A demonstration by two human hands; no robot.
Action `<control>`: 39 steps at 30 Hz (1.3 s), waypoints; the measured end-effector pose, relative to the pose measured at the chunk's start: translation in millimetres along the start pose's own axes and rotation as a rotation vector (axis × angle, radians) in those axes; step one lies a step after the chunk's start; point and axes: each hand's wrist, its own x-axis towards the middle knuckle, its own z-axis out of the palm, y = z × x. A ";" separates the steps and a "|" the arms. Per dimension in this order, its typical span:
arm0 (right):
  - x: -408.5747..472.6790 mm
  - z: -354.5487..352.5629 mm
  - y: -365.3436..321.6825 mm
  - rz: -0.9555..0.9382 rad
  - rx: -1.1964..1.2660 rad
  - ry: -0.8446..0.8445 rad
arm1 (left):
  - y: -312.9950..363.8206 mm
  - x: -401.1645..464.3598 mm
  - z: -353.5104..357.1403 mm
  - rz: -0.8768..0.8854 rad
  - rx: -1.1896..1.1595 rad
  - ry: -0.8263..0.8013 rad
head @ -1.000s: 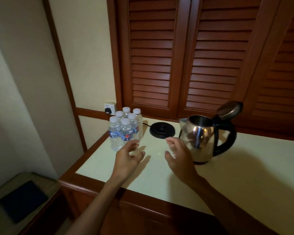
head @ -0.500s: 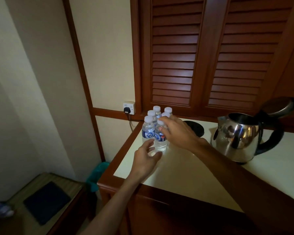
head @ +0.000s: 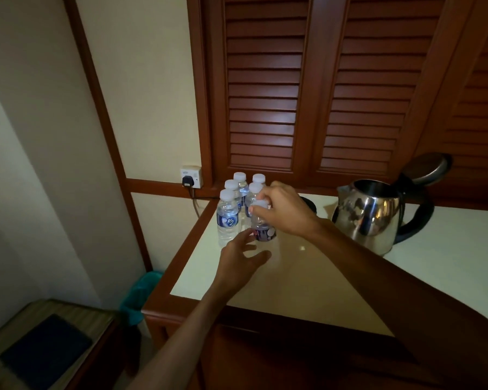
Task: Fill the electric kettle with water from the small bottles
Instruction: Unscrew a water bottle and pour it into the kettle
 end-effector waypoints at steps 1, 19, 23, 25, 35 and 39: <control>-3.0 -4.0 -0.3 0.002 -0.009 0.001 | 1.9 0.1 3.9 -0.006 -0.007 -0.019; -39.8 -52.5 39.4 0.062 -0.469 -0.250 | 14.1 11.2 58.6 0.060 -0.050 -0.113; -39.8 -54.1 39.4 -0.182 -0.484 -0.286 | 9.7 14.1 49.5 0.066 -0.088 -0.179; -39.2 -56.4 45.5 -0.212 -0.362 -0.291 | 8.5 15.4 46.7 0.063 -0.140 -0.203; -28.2 -62.0 60.0 -0.185 -0.203 -0.277 | 3.6 24.3 47.1 0.036 -0.171 -0.233; -25.2 -65.9 47.1 -0.106 -0.364 -0.311 | 2.3 24.2 47.4 0.014 -0.177 -0.232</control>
